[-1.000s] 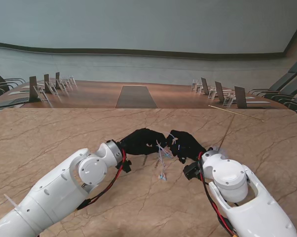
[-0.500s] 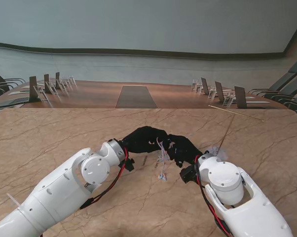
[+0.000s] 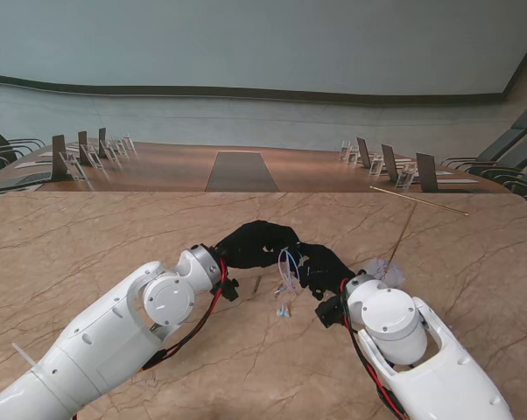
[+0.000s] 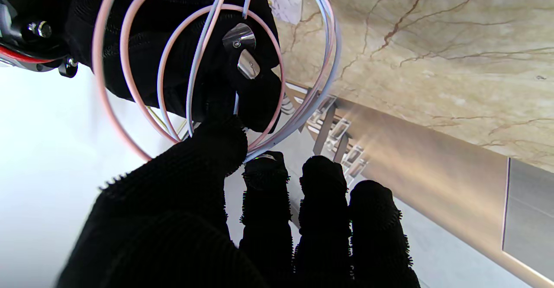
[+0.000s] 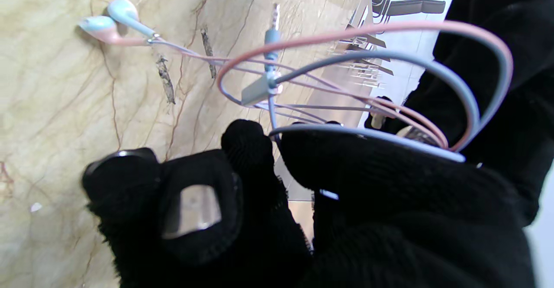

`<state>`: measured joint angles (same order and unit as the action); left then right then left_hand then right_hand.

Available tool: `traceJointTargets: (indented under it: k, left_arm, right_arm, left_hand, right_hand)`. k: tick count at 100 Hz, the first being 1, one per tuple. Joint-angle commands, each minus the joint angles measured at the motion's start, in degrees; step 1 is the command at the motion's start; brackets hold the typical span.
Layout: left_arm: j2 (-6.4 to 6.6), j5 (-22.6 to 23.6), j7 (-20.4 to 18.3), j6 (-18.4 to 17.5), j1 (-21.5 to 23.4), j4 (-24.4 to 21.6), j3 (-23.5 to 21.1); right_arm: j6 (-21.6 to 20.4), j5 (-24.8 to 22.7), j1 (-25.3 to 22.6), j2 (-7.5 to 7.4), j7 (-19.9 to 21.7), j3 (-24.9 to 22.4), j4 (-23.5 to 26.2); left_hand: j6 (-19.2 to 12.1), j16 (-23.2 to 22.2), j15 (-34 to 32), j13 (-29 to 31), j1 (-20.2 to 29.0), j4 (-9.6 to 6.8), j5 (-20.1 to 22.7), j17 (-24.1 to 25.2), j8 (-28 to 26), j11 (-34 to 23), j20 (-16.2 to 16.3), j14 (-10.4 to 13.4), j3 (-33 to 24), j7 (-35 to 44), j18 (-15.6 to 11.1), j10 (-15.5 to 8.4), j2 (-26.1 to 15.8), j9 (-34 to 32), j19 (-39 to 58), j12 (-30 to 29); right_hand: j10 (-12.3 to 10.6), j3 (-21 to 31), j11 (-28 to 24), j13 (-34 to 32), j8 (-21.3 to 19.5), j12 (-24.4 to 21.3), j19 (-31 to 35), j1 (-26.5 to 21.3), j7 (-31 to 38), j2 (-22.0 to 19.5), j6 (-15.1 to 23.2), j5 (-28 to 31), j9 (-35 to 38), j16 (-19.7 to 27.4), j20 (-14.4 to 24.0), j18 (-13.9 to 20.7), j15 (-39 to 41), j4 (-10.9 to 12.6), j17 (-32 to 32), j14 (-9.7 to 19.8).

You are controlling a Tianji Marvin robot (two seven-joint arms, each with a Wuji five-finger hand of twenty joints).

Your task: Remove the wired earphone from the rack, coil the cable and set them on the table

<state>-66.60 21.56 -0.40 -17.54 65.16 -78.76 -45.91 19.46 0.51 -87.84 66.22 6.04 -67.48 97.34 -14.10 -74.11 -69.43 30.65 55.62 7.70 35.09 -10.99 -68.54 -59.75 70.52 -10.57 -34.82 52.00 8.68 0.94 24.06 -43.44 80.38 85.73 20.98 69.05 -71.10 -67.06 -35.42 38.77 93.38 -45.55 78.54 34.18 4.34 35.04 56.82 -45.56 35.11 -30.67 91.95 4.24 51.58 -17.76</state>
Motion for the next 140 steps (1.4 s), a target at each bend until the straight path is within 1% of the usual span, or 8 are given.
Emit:
traceJointTargets:
  k: [1, 7, 20, 37, 56, 61, 84, 140]
  left_arm:
    - [-0.19, 0.1, 0.06, 0.03, 0.44, -0.55, -0.19]
    - [-0.13, 0.22, -0.01, 0.04, 0.47, -0.6, -0.29]
    - [-0.01, 0.38, -0.23, 0.08, 0.58, -0.75, -0.6]
    - [0.05, 0.57, -0.09, -0.02, 0.77, -0.83, -1.09]
    - [0.17, 0.98, -0.05, 0.09, 1.06, -1.1, -1.46]
    - [0.23, 1.13, -0.08, 0.15, 1.19, -1.22, -1.6]
    - [0.49, 1.82, -0.31, 0.31, 1.54, -1.62, -2.25]
    - [1.24, 5.68, -0.52, 2.16, 2.21, -6.05, -4.35]
  right_arm:
    - [0.22, 0.3, -0.27, 0.37, -0.23, 0.1, 0.15]
    - [0.13, 0.38, -0.36, 0.15, 0.5, -0.1, 0.15]
    - [-0.66, -1.38, -0.7, -0.78, 3.18, -0.59, 0.26]
    - [-2.25, -3.41, -1.01, -1.43, 4.66, -1.03, -0.02]
    - [-4.66, -5.3, -1.22, -2.02, 5.95, -1.67, -0.42]
    - [-5.23, -5.83, -1.39, -2.16, 6.18, -2.02, -0.37]
    - [-7.81, -7.79, -2.56, -2.76, 7.31, -4.16, 0.29]
    - [-11.34, -12.45, -8.17, -4.08, 9.85, -9.34, 4.87]
  left_hand:
    - [0.15, 0.37, 0.15, -1.05, 1.0, -1.14, -0.42, 0.65, -1.55, -0.1, -0.01, 0.95, 1.38, 1.35, -0.63, -1.72, -2.33, 0.89, 0.0, 1.15]
    - [0.2, 0.39, 0.17, -1.02, 1.01, -1.15, -0.36, 0.63, -1.53, -0.12, -0.02, 0.92, 1.33, 1.38, -0.6, -1.71, -2.25, 0.82, 0.01, 1.15]
    - [0.3, 0.43, 0.23, -1.1, 0.94, -1.16, -0.37, 0.74, -1.48, -0.15, -0.03, 0.88, 1.18, 1.36, -0.55, -1.71, -2.19, 0.8, -0.02, 1.17]
    - [0.39, 0.46, 0.21, -1.07, 0.86, -1.17, -0.39, 0.71, -1.41, -0.19, -0.02, 0.93, 0.95, 1.34, -0.55, -1.74, -2.11, 0.8, 0.01, 1.19]
    - [0.47, 0.47, 0.16, -1.02, 0.77, -1.17, -0.34, 0.69, -1.41, -0.24, -0.04, 0.89, 0.75, 1.42, -0.6, -1.72, -2.05, 0.71, 0.0, 1.2]
    - [0.49, 0.47, 0.14, -1.02, 0.75, -1.17, -0.37, 0.71, -1.38, -0.23, -0.04, 0.86, 0.72, 1.39, -0.58, -1.7, -2.07, 0.72, 0.0, 1.2]
    - [0.75, 0.5, 0.17, -1.07, 0.75, -1.17, -0.34, 0.77, -1.28, -0.2, -0.03, 0.82, 0.53, 1.36, -0.52, -1.68, -1.99, 0.73, 0.0, 1.21]
    - [4.96, 0.43, 0.68, -3.26, -0.61, -0.51, -0.68, 2.45, 1.19, 1.14, 0.01, 1.32, -3.04, 2.35, -1.39, -1.21, -0.76, 3.22, -0.84, 0.83]
  right_hand:
    - [5.47, -1.41, -2.59, -1.4, 2.68, 0.01, 5.62, 0.28, 0.97, -2.17, 0.81, -1.58, -0.56, -0.2, -0.12, 0.08, 3.8, -1.14, -1.09, -5.2]
    - [5.38, -4.27, -2.66, 0.99, 6.88, -0.08, 5.76, 0.14, -0.1, -2.76, 0.6, -4.27, -2.96, -0.92, 0.78, 1.77, 2.46, -3.83, -5.06, -6.17]
    - [4.92, -16.33, -0.92, 11.0, 14.59, -0.36, 0.64, 2.81, -4.4, -7.3, -1.39, -11.04, -11.86, -4.38, 1.98, 6.42, -4.84, -3.75, -16.74, -6.98]
    - [3.46, -23.02, 4.39, 27.39, 18.93, -3.11, -10.08, 4.23, -10.78, -9.37, -2.24, -15.45, -25.7, -4.01, -0.53, 11.16, -16.03, -5.11, -31.77, -6.69]
    - [0.29, -28.54, 8.51, 39.94, 19.85, -9.69, -19.3, 7.89, -25.51, -15.6, -2.99, -16.97, -38.81, -1.1, -0.51, 16.1, -23.34, -1.37, -40.9, -3.03]
    - [-0.15, -30.52, 9.36, 41.75, 16.68, -10.72, -20.85, 8.56, -29.42, -16.78, -3.07, -17.55, -40.86, -0.57, -0.1, 16.93, -24.16, 0.63, -42.09, -2.31]
    - [-2.87, -36.38, 13.75, 50.42, 19.07, -14.38, -28.23, 11.3, -31.01, -20.85, -2.2, -26.7, -48.61, 3.34, 0.22, 20.26, -28.23, 3.43, -47.43, 1.78]
    - [-3.48, -38.17, 18.06, 51.98, 18.65, -16.44, -31.46, 12.14, -31.2, -22.25, -3.65, -26.02, -48.43, 6.96, 0.44, 19.65, -31.18, 3.76, -47.79, 2.35]
